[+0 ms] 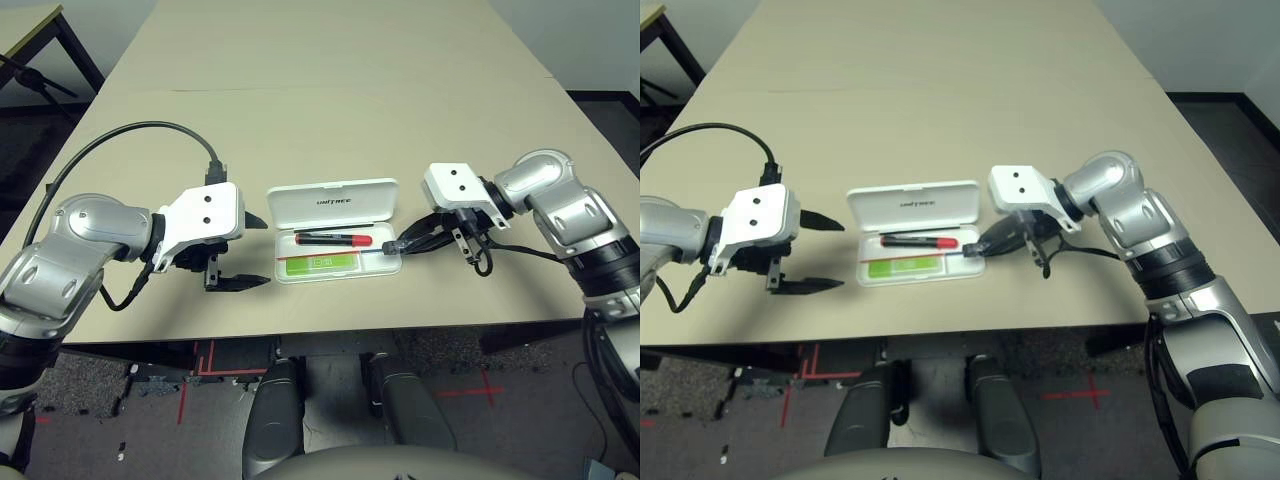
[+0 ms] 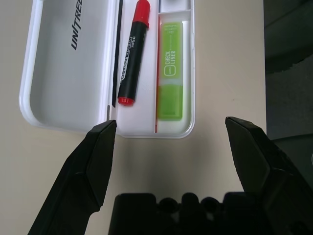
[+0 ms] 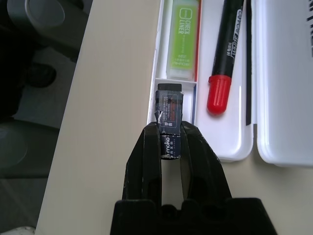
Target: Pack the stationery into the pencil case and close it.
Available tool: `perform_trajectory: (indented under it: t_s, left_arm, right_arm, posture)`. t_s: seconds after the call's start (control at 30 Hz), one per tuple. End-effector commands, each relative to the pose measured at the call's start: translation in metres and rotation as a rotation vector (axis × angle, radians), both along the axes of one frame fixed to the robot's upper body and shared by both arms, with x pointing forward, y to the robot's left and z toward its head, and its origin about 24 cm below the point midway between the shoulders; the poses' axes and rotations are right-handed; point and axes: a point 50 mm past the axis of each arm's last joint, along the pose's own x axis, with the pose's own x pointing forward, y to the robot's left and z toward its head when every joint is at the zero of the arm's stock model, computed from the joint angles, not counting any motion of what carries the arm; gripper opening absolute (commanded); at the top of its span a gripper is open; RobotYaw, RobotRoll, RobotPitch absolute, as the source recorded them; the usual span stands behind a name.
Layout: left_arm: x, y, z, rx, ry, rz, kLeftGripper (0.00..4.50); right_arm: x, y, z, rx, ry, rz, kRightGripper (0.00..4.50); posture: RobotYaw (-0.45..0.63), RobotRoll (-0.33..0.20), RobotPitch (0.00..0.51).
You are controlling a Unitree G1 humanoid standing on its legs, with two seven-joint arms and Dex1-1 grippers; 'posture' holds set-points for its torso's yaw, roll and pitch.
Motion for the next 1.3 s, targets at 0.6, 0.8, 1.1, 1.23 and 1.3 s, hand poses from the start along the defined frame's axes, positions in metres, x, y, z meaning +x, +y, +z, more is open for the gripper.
perform_trajectory:
  t_s: [0.6, 0.8, 1.1, 1.23, 1.3]
  left_arm:
    - [-0.002, 0.001, -0.002, 0.009, 0.007, 0.004, 4.50]
    - [-0.001, 0.001, -0.002, 0.009, 0.007, 0.004, 4.50]
    - [0.000, 0.002, -0.003, 0.006, 0.004, 0.009, 4.50]
    - [0.001, 0.003, -0.005, 0.006, 0.006, 0.014, 4.50]
    - [0.001, 0.004, -0.005, 0.007, 0.007, 0.019, 4.50]
  right_arm:
    - [0.002, 0.011, -0.028, -0.047, -0.009, -0.026, 0.25]
    - [0.006, 0.011, -0.024, -0.009, -0.041, -0.046, 2.01]
    - [-0.004, -0.011, 0.003, 0.131, 0.085, -0.098, 4.46]
    - [-0.011, -0.035, 0.015, 0.175, 0.144, -0.173, 4.46]
    - [-0.013, -0.049, 0.020, 0.194, 0.130, -0.226, 4.46]
  posture:
    - [-0.04, 0.000, 0.159]
    - [-0.04, 0.000, 0.157]
    - [-0.04, 0.000, 0.151]
    - [-0.04, 0.000, 0.150]
    - [-0.04, 0.000, 0.146]
